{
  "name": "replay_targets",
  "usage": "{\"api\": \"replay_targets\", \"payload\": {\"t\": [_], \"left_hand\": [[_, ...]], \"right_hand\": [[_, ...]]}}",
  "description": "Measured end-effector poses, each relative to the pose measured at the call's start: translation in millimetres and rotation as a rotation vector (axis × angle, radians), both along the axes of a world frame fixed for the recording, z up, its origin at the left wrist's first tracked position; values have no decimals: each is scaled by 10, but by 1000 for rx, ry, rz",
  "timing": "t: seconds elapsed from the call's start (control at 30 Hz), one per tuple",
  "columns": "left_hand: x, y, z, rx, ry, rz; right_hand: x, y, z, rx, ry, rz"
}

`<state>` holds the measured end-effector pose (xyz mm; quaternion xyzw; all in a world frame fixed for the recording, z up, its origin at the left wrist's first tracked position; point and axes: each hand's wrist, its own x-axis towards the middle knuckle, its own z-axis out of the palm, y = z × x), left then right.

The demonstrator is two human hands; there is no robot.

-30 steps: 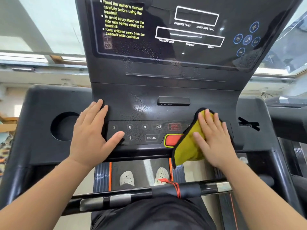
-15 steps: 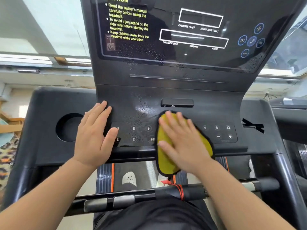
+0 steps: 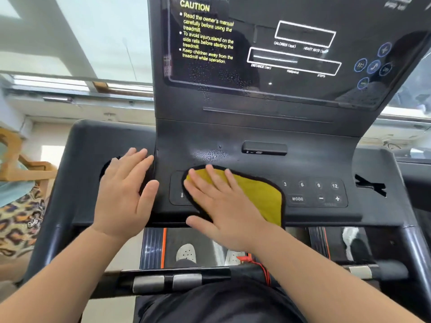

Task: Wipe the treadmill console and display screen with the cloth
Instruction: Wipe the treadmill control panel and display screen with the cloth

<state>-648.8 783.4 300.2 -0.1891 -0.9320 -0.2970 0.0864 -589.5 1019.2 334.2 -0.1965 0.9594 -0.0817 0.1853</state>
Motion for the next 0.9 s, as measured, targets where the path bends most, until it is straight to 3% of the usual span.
{"api": "replay_targets", "payload": {"t": [0.13,0.23,0.3,0.47,0.77,0.9], "left_hand": [[-119,-73,-24,-320,-65,47],[-146,-80,-53,-402,-129,45],[-145,-86,-63,-403,-152,41],[-167,-95,-32,-375,-187,56],[-359,-208,-1,-427,-198,15],[-362,-200,5,-436,-198,8]], "right_hand": [[133,162,-62,4,33,114],[68,365,-76,72,59,-77],[-65,391,-67,145,70,-197],[-337,69,-47,179,131,-246],[140,-125,-184,76,116,36],[43,214,-126,111,73,-127]]}}
